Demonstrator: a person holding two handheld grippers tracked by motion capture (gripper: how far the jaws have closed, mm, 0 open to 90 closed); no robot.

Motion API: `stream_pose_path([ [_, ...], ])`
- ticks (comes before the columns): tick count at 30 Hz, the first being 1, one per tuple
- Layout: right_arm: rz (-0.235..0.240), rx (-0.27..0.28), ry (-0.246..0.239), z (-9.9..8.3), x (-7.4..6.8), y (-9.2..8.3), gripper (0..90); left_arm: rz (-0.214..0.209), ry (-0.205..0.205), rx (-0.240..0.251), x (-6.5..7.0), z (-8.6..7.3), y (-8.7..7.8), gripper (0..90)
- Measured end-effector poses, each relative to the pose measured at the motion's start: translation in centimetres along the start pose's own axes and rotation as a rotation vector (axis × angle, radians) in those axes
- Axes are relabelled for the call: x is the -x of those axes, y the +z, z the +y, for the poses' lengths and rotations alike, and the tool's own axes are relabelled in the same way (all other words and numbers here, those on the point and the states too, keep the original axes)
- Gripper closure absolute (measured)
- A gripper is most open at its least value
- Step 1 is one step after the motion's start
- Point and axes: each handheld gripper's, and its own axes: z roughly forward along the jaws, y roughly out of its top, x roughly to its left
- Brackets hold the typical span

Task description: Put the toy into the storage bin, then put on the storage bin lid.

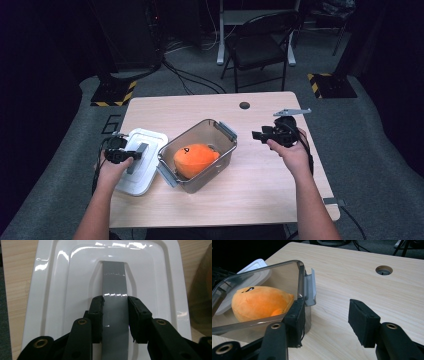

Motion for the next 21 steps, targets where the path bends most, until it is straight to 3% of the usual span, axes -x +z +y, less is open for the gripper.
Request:
stream_pose_path([
  [21, 0.004, -0.014, -0.007, -0.2, -0.2, 0.7, 47.2, -0.029, -0.011, 0.014, -0.4, 1.5, -1.9, 66.4],
])
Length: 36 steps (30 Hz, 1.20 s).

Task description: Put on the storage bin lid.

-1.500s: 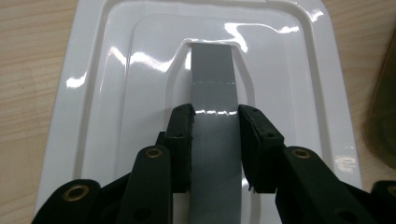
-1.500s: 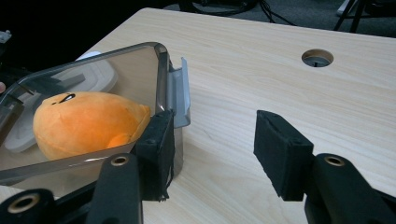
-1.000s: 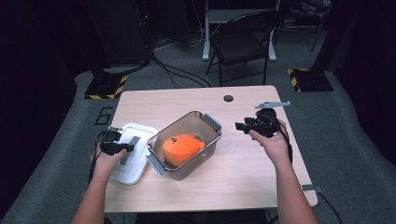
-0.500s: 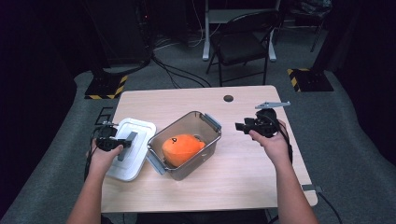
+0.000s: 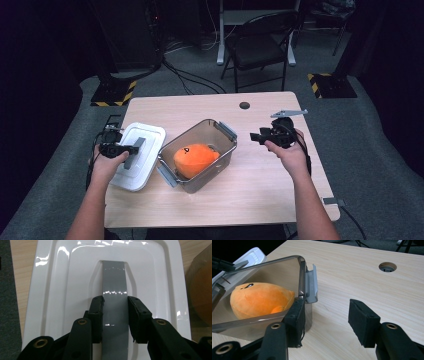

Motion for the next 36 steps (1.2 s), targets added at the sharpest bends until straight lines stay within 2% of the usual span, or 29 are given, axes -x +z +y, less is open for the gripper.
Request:
stream_pose_path([
  [6, 0.000, -0.016, 0.005, -0.1, -0.1, 0.2, 47.2, 0.002, 0.002, 0.005, 0.1, 0.5, -0.6, 66.4],
  [7, 0.000, -0.016, 0.006, -0.1, -0.1, 0.2, 47.2, 0.000, 0.014, -0.004, 0.2, 0.8, -0.8, 66.3],
  [14, -0.001, -0.006, 0.003, 0.0, 0.0, 0.0, 47.1, -0.016, 0.014, -0.014, 0.5, 1.5, -1.4, 66.4],
  [17, -0.001, -0.006, 0.004, -0.1, 0.1, -0.1, 47.1, -0.014, 0.017, -0.005, 0.6, 1.8, -1.8, 66.4],
  [36, 0.000, -0.009, 0.005, -0.1, 0.2, -0.2, 47.1, -0.003, 0.059, 0.021, 1.5, 4.3, -5.4, 66.4],
])
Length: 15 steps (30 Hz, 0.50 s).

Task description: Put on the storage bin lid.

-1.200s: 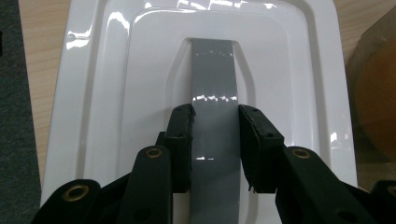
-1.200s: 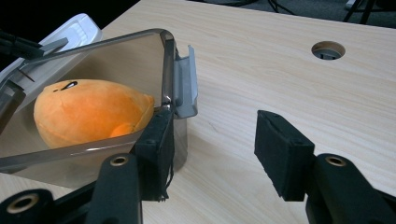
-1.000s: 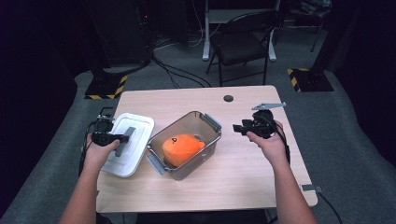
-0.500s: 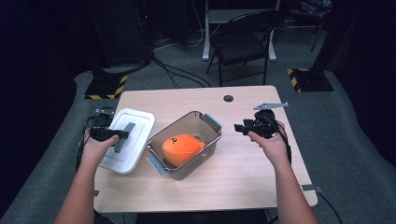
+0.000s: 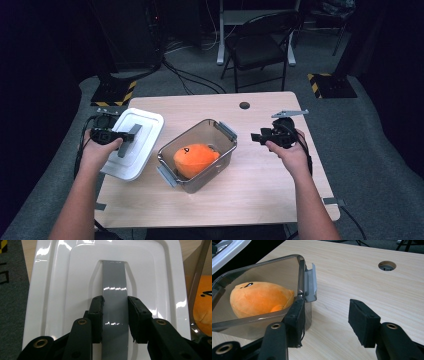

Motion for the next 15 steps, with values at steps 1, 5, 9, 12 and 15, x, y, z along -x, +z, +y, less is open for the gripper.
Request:
stream_pose_path([
  [1, 0.001, 0.001, 0.000, 0.0, 0.0, 0.0, 47.1, 0.000, 0.003, 0.002, 0.1, 0.1, -0.2, 66.4],
  [5, 0.001, 0.004, 0.001, 0.0, 0.1, -0.1, 47.1, 0.001, 0.013, 0.004, 0.4, 0.6, -0.7, 66.4],
  [9, 0.001, 0.008, 0.001, 0.0, 0.1, -0.2, 47.1, -0.002, 0.033, 0.000, 1.0, 1.1, -1.3, 66.4],
  [12, 0.001, 0.010, 0.002, 0.1, 0.1, -0.3, 47.0, -0.014, 0.054, -0.012, 1.7, 1.7, -1.6, 66.4],
  [15, 0.001, 0.009, 0.003, 0.1, 0.1, -0.3, 47.0, -0.018, 0.062, -0.016, 2.0, 1.9, -1.7, 66.4],
])
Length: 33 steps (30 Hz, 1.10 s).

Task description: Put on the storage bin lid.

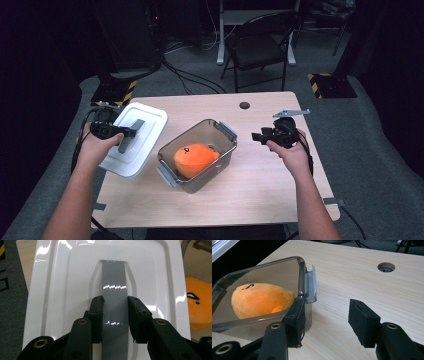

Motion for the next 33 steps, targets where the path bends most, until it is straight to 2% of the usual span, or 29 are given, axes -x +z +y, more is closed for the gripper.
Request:
stream_pose_path([
  [9, 0.000, 0.009, 0.003, 0.0, 0.2, -0.2, 47.1, -0.028, 0.030, -0.021, 1.6, 1.0, 0.3, 66.4],
  [13, -0.002, 0.010, 0.002, 0.0, 0.2, -0.3, 47.1, -0.037, 0.063, -0.032, 2.9, 1.5, 0.7, 66.4],
  [33, -0.005, 0.014, 0.009, -0.1, 0.3, -0.5, 47.1, -0.104, 0.134, -0.039, 6.8, 3.1, 2.7, 66.4],
])
